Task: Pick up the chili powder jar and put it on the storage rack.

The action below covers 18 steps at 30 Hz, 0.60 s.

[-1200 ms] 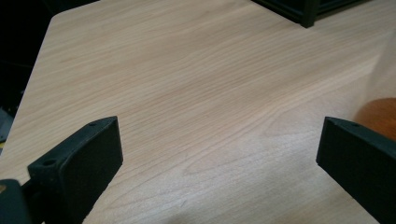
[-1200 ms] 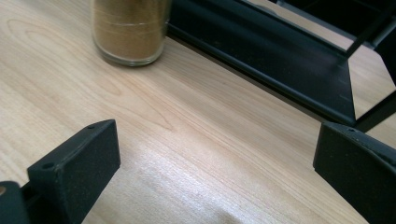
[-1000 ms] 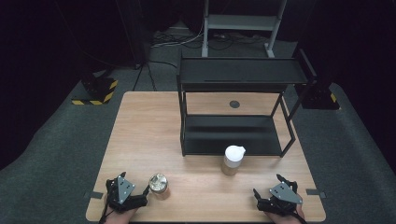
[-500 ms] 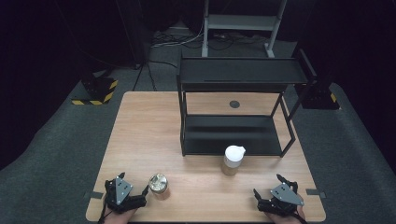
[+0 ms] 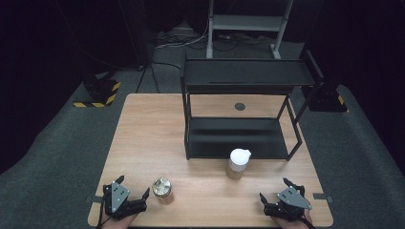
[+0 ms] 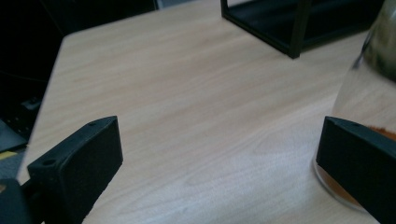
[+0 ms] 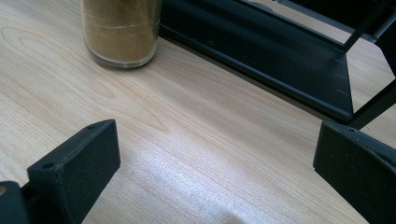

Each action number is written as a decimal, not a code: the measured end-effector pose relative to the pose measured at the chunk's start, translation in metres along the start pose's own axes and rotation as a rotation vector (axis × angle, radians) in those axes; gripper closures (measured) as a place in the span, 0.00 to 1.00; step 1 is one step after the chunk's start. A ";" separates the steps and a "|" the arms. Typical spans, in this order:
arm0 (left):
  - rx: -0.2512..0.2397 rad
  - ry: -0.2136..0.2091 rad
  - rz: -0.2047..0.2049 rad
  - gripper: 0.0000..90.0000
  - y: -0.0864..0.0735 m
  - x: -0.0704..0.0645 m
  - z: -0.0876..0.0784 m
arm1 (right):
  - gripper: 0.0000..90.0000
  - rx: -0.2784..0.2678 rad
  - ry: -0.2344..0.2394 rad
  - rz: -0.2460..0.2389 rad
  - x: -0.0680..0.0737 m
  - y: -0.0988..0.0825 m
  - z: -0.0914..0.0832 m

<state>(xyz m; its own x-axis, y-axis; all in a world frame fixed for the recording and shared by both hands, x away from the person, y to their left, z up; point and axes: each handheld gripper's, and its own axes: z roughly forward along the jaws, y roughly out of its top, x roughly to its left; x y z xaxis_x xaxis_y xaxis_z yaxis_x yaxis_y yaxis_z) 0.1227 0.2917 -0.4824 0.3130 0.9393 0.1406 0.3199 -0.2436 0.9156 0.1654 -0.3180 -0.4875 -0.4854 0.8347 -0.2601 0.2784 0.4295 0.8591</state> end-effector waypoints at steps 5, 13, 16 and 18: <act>-0.051 0.011 -0.004 0.01 0.006 0.001 -0.015 | 0.00 0.000 0.002 0.002 0.000 0.000 0.000; -0.107 0.010 -0.004 0.01 0.012 -0.001 -0.028 | 0.00 0.005 0.001 -0.006 0.000 0.001 0.000; -0.123 0.000 -0.005 0.01 0.015 -0.003 -0.031 | 0.00 0.005 -0.001 -0.008 0.001 0.001 0.001; -0.137 -0.007 -0.003 0.00 0.015 -0.004 -0.033 | 0.00 0.005 -0.001 -0.009 0.001 0.001 0.001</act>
<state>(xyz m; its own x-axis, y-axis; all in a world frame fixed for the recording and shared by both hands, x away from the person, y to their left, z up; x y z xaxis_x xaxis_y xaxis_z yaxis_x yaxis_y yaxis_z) 0.0967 0.2922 -0.4563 0.3190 0.9380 0.1358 0.1956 -0.2054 0.9589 0.1658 -0.3167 -0.4870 -0.4871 0.8312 -0.2678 0.2786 0.4386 0.8544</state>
